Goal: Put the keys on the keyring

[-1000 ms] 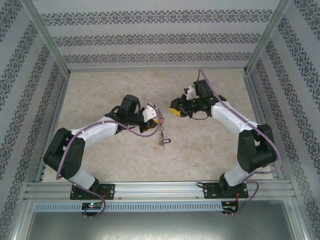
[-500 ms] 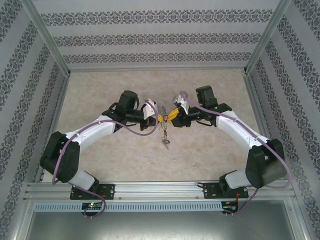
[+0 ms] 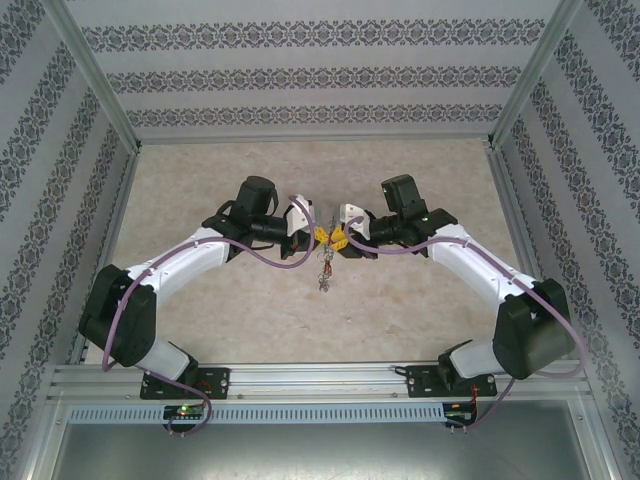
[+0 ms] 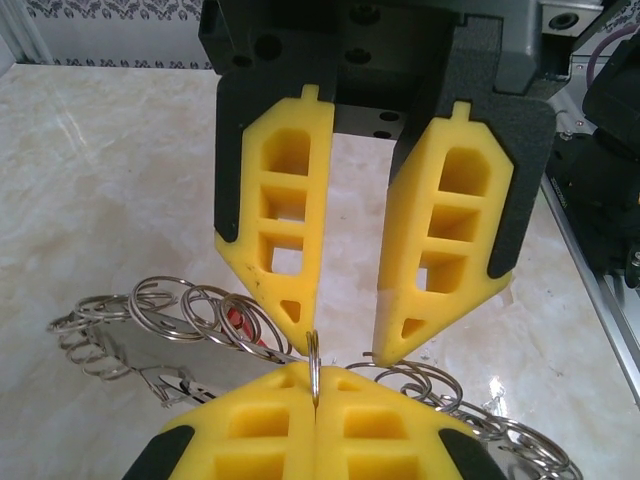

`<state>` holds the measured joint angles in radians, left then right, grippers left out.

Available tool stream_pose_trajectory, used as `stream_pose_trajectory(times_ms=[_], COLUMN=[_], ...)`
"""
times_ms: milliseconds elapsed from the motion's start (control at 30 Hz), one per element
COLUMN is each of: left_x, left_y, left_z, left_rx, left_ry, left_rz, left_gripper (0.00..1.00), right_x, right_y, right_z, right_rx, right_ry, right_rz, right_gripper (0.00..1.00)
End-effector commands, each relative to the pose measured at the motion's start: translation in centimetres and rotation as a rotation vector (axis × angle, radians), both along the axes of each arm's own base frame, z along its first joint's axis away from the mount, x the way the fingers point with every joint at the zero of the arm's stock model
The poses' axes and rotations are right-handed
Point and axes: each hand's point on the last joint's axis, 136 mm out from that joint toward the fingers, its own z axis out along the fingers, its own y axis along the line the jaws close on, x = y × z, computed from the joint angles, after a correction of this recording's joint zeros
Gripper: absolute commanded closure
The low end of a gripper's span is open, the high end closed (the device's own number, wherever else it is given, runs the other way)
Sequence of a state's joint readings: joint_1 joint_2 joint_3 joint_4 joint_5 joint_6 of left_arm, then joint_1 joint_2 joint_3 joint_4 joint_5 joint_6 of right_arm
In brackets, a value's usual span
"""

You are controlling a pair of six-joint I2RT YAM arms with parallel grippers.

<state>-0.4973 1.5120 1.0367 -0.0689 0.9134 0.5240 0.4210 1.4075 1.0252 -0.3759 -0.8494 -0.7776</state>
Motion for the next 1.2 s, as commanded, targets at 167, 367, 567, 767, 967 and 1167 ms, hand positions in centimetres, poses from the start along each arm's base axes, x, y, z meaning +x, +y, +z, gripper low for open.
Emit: stream_pose_trajectory(times_ms=[167,367,567,767,967,1167], left_x=[-0.6,-0.6,-0.6,-0.3,-0.3,-0.3], left_y=[-0.5,-0.5,-0.4,-0.5,-0.5,-0.6], left_z=[1.4,1.1,1.3,2.0,1.9,2.3], left_rx=[-0.039,-0.033,-0.035,-0.055,-0.056,-0.062], left_ry=[-0.031,-0.022,-0.03,-0.042,-0.04,-0.046], left_rz=[-0.049,-0.053,-0.041,-0.031,-0.034,-0.037], left_gripper=[1.0,1.0,1.0,1.0,1.0,1.0], right_x=[0.4,0.9,0.8,0.5,0.4,0.2], right_y=[0.2,0.4,0.9,1.0,0.8,1.0], right_z=[2.1,3.1,3.7,2.5,2.1,1.8], right_rx=[0.038,0.052,0.072,0.053,0.045,0.046], right_ry=[-0.076,-0.087,-0.06,-0.038,-0.024,0.002], right_rz=[0.006,0.004,0.03,0.03,0.027,0.044], right_gripper=[0.76,0.77,0.82,0.81,0.79,0.77])
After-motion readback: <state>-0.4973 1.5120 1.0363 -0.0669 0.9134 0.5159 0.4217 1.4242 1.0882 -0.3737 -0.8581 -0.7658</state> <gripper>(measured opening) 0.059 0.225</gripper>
